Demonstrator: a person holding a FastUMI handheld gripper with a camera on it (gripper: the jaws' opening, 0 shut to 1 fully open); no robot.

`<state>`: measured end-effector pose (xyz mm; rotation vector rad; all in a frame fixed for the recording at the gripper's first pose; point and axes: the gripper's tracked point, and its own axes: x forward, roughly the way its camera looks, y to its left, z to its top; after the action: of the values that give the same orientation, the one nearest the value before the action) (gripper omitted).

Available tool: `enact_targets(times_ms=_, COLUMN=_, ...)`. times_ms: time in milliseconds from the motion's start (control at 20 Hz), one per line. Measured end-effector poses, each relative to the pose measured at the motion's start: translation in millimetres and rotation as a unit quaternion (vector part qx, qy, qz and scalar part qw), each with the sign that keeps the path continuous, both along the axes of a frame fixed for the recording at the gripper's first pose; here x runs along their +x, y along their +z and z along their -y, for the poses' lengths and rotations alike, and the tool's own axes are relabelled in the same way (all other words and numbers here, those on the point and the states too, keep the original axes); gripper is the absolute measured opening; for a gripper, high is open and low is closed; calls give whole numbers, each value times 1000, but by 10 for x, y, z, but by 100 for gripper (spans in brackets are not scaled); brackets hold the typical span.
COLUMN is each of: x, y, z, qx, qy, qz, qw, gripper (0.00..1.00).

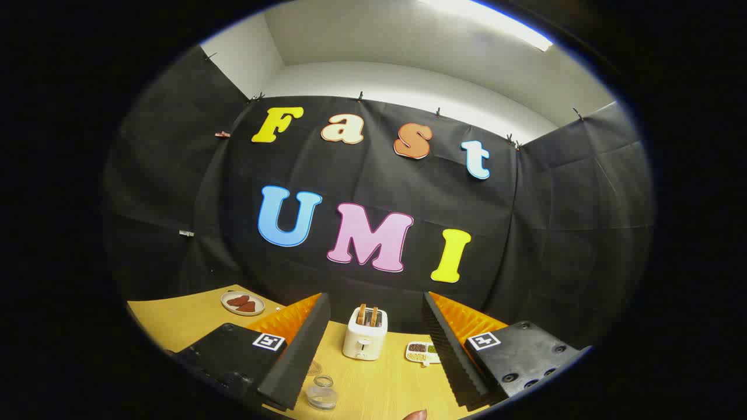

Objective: Take the bottle from table, then pour the juice into the cup, finally place the bottle on the coaster

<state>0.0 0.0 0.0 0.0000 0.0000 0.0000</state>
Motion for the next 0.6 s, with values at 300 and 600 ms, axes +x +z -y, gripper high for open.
enact_targets(times_ms=300, x=5, y=32, z=16, qx=3, qy=-5, qz=5, qw=1000, gripper=97)
enact_targets(times_ms=600, x=-16, y=15, z=26, qx=1, qy=-9, qz=3, qw=1000, gripper=97)
